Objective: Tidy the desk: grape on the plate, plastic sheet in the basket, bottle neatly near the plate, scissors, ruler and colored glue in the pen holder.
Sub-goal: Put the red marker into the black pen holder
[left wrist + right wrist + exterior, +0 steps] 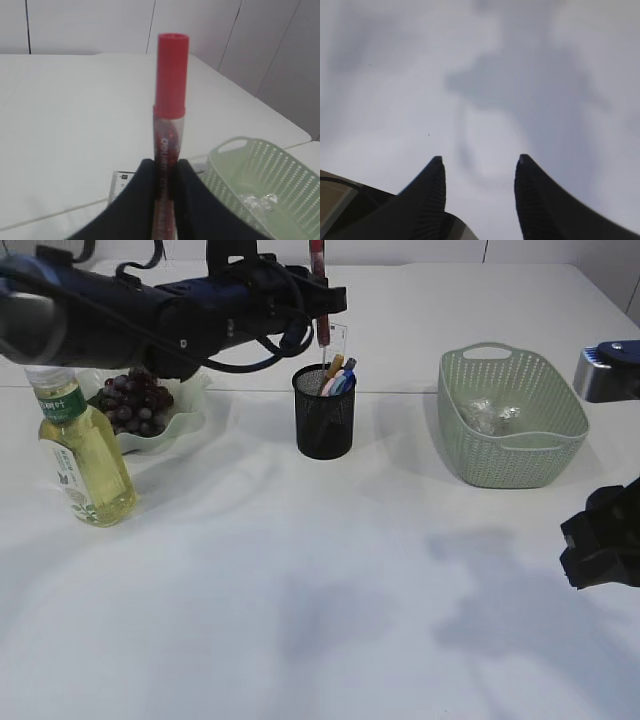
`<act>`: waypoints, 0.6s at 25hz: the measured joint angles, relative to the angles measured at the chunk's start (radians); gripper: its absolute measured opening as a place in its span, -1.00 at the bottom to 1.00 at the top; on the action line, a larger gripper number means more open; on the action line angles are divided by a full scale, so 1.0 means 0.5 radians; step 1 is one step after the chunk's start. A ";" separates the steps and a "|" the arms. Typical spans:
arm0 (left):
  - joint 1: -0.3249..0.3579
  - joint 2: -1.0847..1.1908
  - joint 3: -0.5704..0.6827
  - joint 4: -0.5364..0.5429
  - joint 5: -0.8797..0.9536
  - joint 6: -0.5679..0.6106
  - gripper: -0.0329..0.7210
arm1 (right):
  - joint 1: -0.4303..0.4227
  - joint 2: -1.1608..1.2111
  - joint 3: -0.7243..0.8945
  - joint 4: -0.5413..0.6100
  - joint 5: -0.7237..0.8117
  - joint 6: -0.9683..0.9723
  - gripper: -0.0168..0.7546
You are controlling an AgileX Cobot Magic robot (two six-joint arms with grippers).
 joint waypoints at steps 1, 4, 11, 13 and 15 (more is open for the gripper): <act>0.010 0.040 -0.036 0.014 -0.016 0.000 -0.71 | 0.000 0.000 0.000 -0.001 0.000 0.000 -0.01; 0.030 0.165 -0.130 0.031 -0.052 0.000 -0.71 | 0.000 0.000 0.000 -0.010 0.000 0.001 -0.01; 0.078 0.307 -0.229 0.035 -0.091 0.000 -0.71 | 0.000 0.000 0.000 -0.045 0.000 0.004 -0.01; 0.094 0.326 -0.233 0.035 -0.096 0.000 -0.71 | 0.000 0.000 0.000 -0.045 0.000 0.004 -0.01; 0.104 0.346 -0.233 0.040 -0.096 0.000 -0.71 | 0.000 0.000 0.000 -0.045 0.000 0.004 -0.01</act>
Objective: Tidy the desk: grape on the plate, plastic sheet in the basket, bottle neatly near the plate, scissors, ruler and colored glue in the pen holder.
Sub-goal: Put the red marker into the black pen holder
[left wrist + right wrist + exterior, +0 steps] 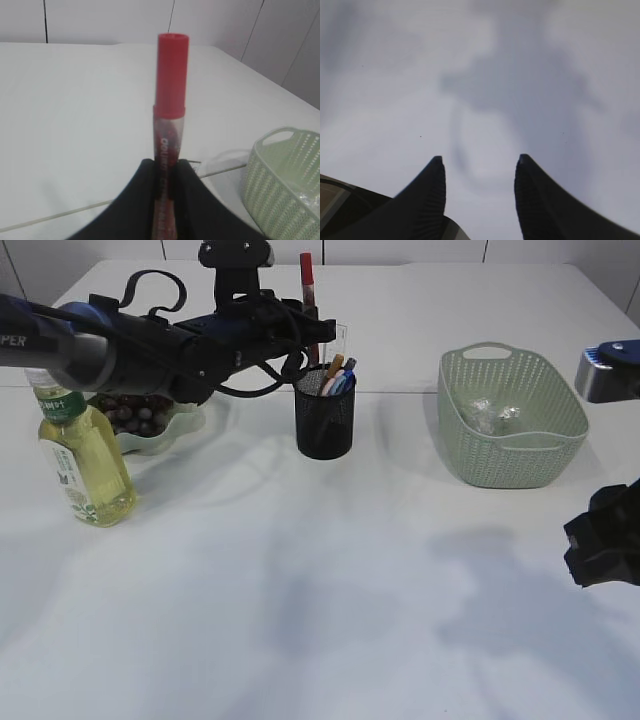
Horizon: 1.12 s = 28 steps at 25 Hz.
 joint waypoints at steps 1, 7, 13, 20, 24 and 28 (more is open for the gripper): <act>0.000 0.005 0.000 0.004 -0.004 0.000 -0.71 | 0.000 0.000 0.000 0.000 0.000 0.000 -0.01; 0.000 0.041 0.000 0.023 -0.052 0.000 -0.71 | 0.000 0.000 0.000 -0.011 0.000 0.000 -0.01; 0.000 0.053 0.000 0.028 -0.056 0.000 -0.70 | 0.000 0.000 0.000 -0.011 -0.039 0.005 -0.01; 0.000 0.062 0.000 0.029 -0.075 0.004 -0.52 | 0.000 0.000 0.000 -0.011 -0.058 0.004 -0.01; 0.000 0.063 0.000 0.037 -0.070 0.004 -0.30 | 0.000 0.000 0.000 -0.011 -0.058 0.004 -0.02; 0.000 0.063 0.000 0.054 -0.067 0.004 -0.25 | 0.000 0.000 0.000 -0.011 -0.058 0.004 -0.01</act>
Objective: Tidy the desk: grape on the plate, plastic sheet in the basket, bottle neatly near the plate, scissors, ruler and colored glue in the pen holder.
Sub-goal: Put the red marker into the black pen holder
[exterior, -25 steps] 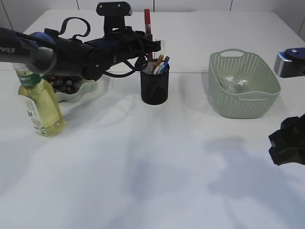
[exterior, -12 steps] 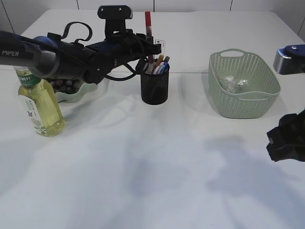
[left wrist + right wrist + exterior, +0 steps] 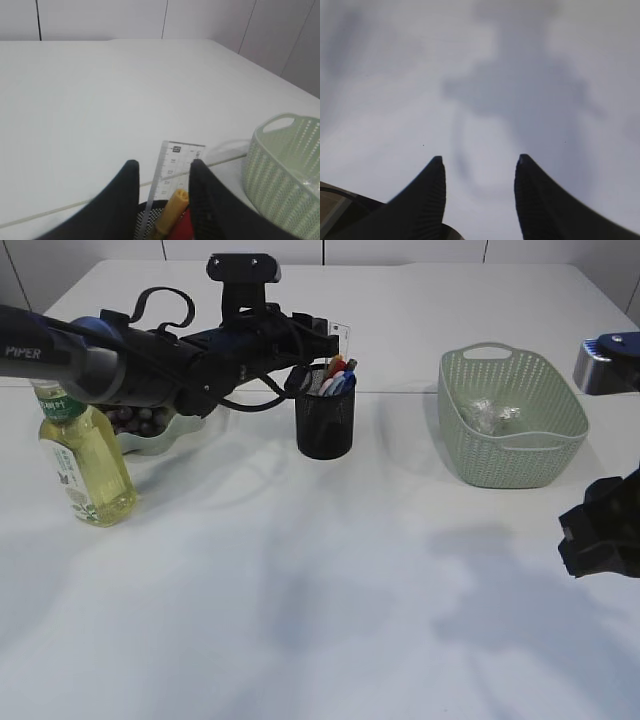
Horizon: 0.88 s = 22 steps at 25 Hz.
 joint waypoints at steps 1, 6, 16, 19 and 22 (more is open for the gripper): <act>0.000 0.000 0.000 0.005 0.019 0.000 -0.25 | 0.000 0.000 0.000 0.000 0.000 0.000 -0.01; 0.000 -0.147 0.000 0.083 0.452 0.004 -0.25 | 0.000 0.000 0.000 -0.004 0.000 0.000 -0.01; 0.000 -0.828 0.000 -0.084 1.964 0.059 -0.31 | 0.000 0.000 0.000 -0.007 0.009 0.000 -0.01; 0.000 -1.035 0.000 -0.279 2.361 0.198 -0.31 | 0.000 0.000 0.000 -0.007 0.063 0.000 -0.01; -0.008 -1.240 0.000 -0.359 2.671 0.247 -0.30 | 0.000 0.000 0.000 -0.007 0.134 0.000 -0.01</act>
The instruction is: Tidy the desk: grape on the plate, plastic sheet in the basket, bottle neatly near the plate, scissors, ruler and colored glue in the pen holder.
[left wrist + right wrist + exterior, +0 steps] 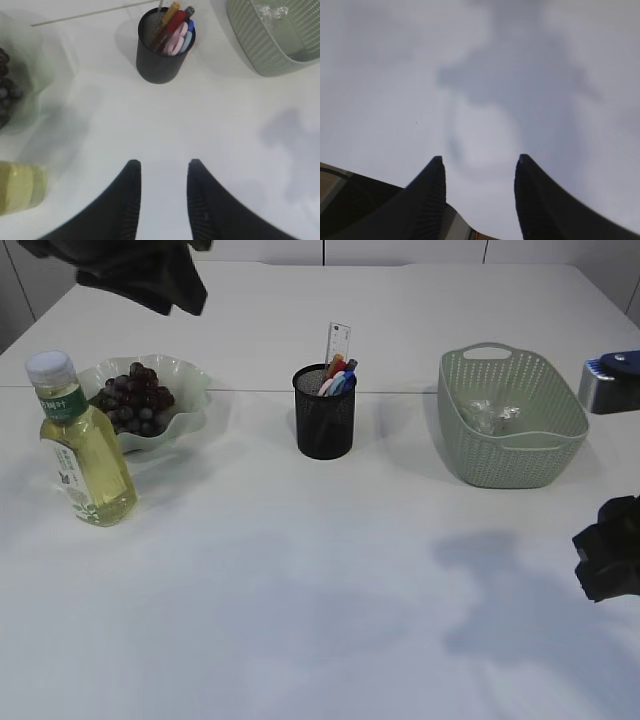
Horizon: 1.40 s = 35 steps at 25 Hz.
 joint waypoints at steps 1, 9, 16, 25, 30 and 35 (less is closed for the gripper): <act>-0.010 -0.072 0.000 0.000 0.079 0.005 -0.28 | 0.000 0.000 0.000 0.000 0.025 0.000 -0.01; -0.303 -0.554 0.000 0.167 0.495 -0.013 -0.03 | 0.000 0.000 0.000 -0.008 0.191 0.000 0.00; -0.435 -1.037 0.238 0.297 0.643 -0.212 0.01 | 0.000 0.000 0.000 -0.006 0.267 -0.008 0.08; -0.435 -1.838 0.898 0.211 0.557 -0.264 0.01 | 0.000 -0.172 0.000 0.214 0.083 -0.269 0.08; -0.435 -2.254 1.250 0.144 0.415 -0.290 0.01 | 0.000 -0.581 0.005 0.236 -0.040 -0.340 0.08; -0.400 -2.479 1.499 0.197 0.334 -0.362 0.01 | 0.000 -0.978 0.120 0.216 -0.019 -0.428 0.08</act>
